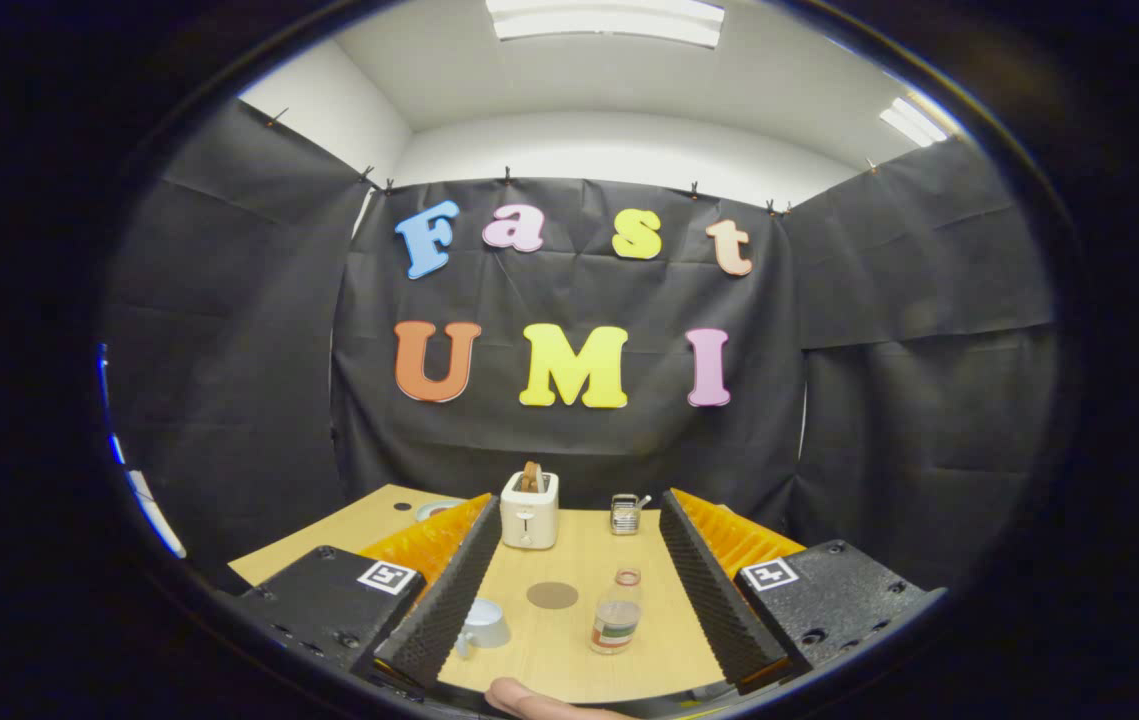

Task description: Take the bottle from table, then pour the juice into the cup, finally place the bottle on the coaster

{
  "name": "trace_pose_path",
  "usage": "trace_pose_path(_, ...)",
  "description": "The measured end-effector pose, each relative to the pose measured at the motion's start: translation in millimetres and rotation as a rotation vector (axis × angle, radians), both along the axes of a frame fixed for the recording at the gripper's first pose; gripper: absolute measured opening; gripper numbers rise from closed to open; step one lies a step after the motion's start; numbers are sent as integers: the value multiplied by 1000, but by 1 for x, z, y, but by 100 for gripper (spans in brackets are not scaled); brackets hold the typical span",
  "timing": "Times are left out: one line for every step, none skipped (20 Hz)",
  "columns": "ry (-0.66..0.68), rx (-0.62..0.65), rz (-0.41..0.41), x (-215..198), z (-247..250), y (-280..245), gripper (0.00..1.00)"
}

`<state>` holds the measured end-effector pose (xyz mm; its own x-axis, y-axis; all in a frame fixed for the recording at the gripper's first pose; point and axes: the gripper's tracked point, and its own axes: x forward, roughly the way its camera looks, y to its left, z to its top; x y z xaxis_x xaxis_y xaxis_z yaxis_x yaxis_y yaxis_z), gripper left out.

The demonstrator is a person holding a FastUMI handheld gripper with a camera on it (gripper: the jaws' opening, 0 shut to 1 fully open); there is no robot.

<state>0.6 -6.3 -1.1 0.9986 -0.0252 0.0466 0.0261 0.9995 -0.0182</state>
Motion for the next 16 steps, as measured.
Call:
trace_pose_path(3, -6, -2, 1, -5, 0, 100)
trace_pose_path(6, -10, -3, 3, -7, -1, 100)
trace_pose_path(8, -11, -2, 6, -10, 1, 100)
trace_pose_path(11, -11, 3, 8, -13, 2, 100)
trace_pose_path(12, -14, 7, 10, -17, 3, 100)
trace_pose_path(15, -17, 7, 12, -20, 2, 100)
trace_pose_path(15, -19, 5, 14, -24, 1, 100)
trace_pose_path(15, -21, 3, 16, -27, -1, 100)
trace_pose_path(14, -22, -3, 19, -29, -2, 100)
trace_pose_path(11, -25, -9, 22, -31, -5, 100)
trace_pose_path(9, -26, -14, 25, -34, -8, 100)
trace_pose_path(8, -27, -18, 27, -37, -10, 100)
trace_pose_path(9, -27, -19, 30, -40, -12, 100)
trace_pose_path(14, -25, -21, 33, -44, -14, 100)
trace_pose_path(18, -21, -23, 35, -49, -16, 100)
trace_pose_path(22, -17, -23, 38, -53, -18, 100)
